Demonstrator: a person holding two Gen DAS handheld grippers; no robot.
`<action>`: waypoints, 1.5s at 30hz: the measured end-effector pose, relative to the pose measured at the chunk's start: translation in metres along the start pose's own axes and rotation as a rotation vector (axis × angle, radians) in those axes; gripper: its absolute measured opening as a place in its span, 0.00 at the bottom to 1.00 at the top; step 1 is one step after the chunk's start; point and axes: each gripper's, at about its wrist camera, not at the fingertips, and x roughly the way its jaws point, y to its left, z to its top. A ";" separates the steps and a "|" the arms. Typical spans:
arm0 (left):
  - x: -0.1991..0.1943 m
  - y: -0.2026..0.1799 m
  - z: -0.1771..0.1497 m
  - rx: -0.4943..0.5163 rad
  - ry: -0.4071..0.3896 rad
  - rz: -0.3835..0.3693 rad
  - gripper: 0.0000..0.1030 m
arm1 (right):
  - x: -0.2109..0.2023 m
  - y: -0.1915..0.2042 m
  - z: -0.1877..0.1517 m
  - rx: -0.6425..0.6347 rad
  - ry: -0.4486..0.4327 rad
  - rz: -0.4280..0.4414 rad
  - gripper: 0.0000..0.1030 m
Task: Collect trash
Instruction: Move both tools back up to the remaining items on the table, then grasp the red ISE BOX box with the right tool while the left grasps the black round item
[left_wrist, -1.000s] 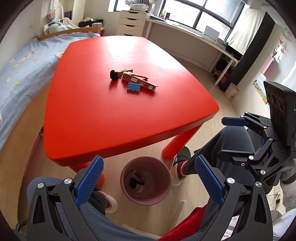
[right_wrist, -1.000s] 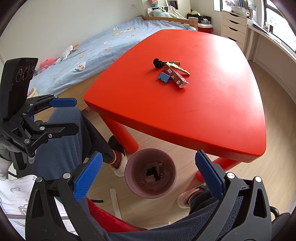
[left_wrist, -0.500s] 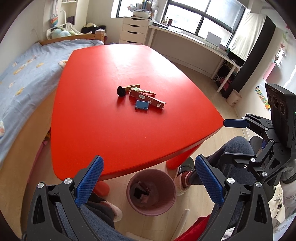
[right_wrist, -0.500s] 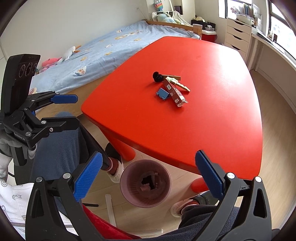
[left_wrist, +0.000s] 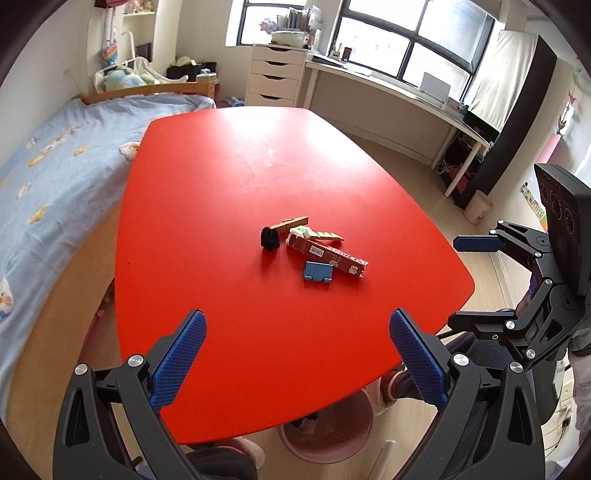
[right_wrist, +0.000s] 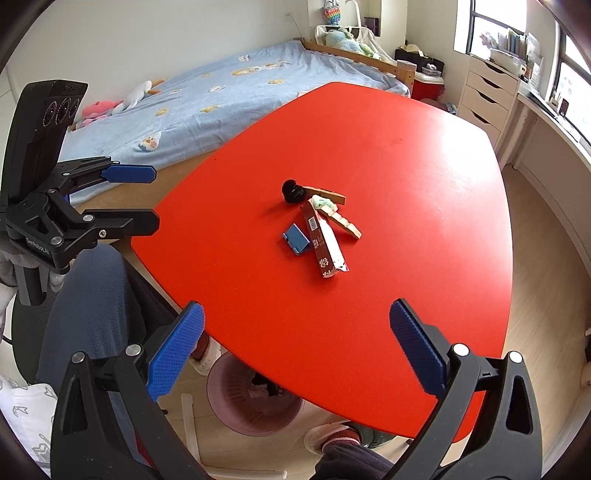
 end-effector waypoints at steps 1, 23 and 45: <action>0.003 0.002 0.003 0.003 0.003 0.002 0.92 | 0.004 -0.003 0.003 -0.005 0.007 0.000 0.96; 0.099 0.034 0.053 0.032 0.144 0.019 0.92 | 0.091 -0.031 0.042 -0.128 0.171 0.024 0.96; 0.140 0.035 0.057 0.057 0.192 0.002 0.65 | 0.118 -0.033 0.041 -0.144 0.212 0.055 0.55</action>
